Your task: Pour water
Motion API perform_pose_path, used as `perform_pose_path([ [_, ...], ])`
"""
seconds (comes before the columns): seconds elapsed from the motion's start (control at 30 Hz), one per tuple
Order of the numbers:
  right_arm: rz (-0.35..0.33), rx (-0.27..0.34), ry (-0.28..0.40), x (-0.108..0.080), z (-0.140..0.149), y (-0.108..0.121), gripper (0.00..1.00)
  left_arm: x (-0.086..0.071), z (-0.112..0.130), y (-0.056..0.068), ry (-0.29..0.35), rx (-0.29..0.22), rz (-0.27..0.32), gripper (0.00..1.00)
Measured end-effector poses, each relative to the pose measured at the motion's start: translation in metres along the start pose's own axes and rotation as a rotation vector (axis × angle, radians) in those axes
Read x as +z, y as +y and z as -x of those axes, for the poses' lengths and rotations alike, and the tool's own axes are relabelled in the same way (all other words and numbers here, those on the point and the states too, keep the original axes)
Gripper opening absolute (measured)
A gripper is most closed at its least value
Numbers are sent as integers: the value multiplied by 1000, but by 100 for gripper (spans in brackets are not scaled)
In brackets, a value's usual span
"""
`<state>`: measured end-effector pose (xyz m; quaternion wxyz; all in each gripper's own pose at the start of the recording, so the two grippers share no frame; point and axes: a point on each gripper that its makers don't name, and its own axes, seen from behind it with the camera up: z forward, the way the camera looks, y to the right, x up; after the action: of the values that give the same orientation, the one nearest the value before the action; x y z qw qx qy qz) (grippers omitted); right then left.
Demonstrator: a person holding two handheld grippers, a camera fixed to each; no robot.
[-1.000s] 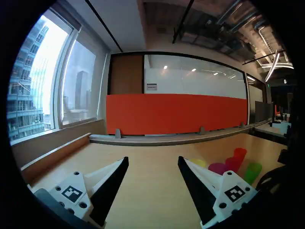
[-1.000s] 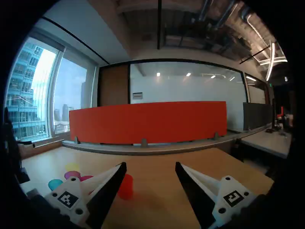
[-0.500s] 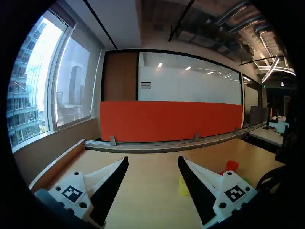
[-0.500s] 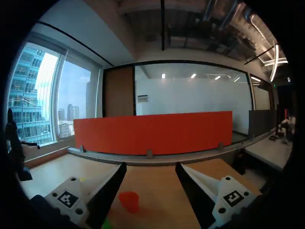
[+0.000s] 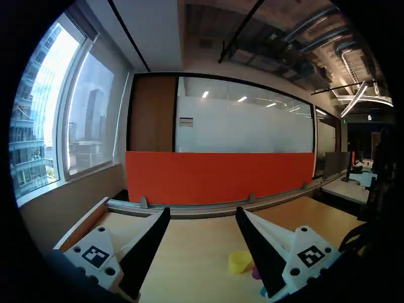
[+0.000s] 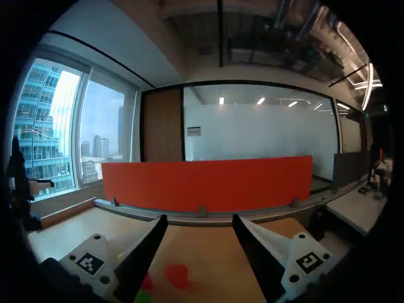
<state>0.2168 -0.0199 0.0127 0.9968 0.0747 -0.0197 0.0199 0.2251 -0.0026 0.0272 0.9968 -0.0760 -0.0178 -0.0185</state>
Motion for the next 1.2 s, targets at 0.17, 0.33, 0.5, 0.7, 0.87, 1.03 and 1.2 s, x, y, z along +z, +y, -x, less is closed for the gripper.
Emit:
perform_pose_path([
  [0.17, -42, -4, -9, -1, 2, -6, 99, 1, -1, 5, -2, 10, 33, 96],
  [0.33, -117, -8, -1, -2, -3, -18, 99, 2, 2, 17, -14, 4, 92, 96],
  [0.5, -196, -15, -6, -4, -6, -31, 99, 1, 3, 29, -16, 2, 154, 96],
  [0.7, -286, -42, 0, -10, -12, -50, 99, -2, 5, 44, -19, 18, 229, 96],
  [0.87, -347, -56, 2, -14, -14, -63, 99, -5, 3, 56, -15, 13, 287, 96],
  [1.03, -404, -60, -1, -16, -16, -76, 99, -11, 3, 70, -16, 19, 355, 96],
  [1.2, -463, -81, -12, -19, -14, -90, 99, -15, 5, 85, -28, 10, 418, 96],
])
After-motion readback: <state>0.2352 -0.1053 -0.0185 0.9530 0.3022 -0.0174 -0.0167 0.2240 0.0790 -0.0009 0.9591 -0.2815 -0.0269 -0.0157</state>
